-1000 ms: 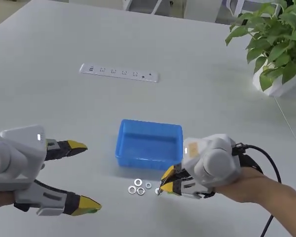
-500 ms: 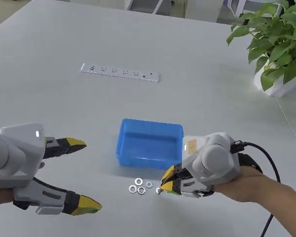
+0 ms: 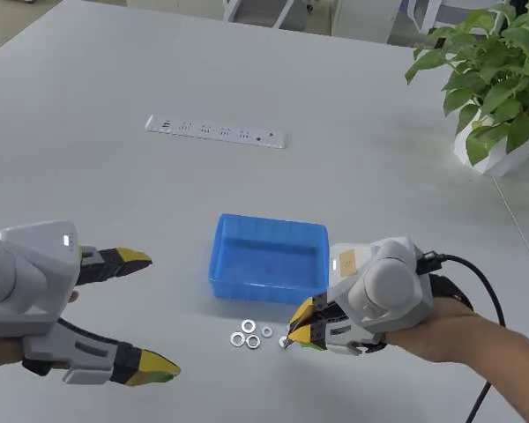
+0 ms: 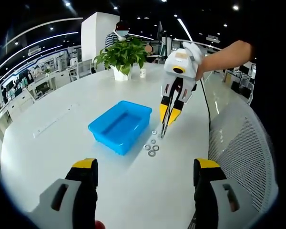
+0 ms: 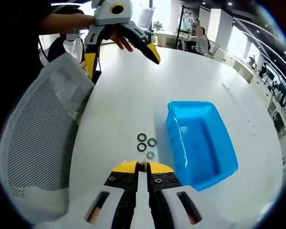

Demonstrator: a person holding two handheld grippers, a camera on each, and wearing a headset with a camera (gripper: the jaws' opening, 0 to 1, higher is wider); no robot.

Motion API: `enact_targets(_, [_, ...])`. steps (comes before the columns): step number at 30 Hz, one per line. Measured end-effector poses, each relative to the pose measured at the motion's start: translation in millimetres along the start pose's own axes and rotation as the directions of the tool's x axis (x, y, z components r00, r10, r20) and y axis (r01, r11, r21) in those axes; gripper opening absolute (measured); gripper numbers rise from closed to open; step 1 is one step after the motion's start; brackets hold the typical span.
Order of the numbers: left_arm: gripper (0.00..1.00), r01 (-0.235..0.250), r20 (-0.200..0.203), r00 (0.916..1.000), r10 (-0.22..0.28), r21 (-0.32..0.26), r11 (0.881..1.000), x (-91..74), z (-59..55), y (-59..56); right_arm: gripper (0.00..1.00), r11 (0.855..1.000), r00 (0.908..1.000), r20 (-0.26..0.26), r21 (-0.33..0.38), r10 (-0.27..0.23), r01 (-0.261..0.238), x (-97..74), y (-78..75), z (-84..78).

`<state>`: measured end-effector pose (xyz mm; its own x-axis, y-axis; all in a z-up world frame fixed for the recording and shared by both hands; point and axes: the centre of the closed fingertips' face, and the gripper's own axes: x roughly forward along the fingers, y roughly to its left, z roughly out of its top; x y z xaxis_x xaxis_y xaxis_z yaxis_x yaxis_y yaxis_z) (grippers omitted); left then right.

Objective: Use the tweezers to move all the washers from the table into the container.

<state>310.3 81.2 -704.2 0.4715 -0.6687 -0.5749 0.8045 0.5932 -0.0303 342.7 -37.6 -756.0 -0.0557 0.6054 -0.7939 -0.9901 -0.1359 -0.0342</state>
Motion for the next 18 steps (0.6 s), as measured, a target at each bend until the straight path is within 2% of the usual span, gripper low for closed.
enact_targets(9, [0.88,-0.001,0.002,1.0000,0.001,0.001,1.000,-0.3,1.8,-0.9,0.08,1.000,1.0000,0.008,-0.024,0.004,-0.004,-18.3,-5.7,13.4])
enact_targets(18, [0.90,-0.006,0.017,0.9998,0.006,-0.003,1.000,-3.3,8.5,1.3,0.08,0.998,0.9998,0.018,-0.059,-0.002,0.003,-38.9,-21.8,31.8])
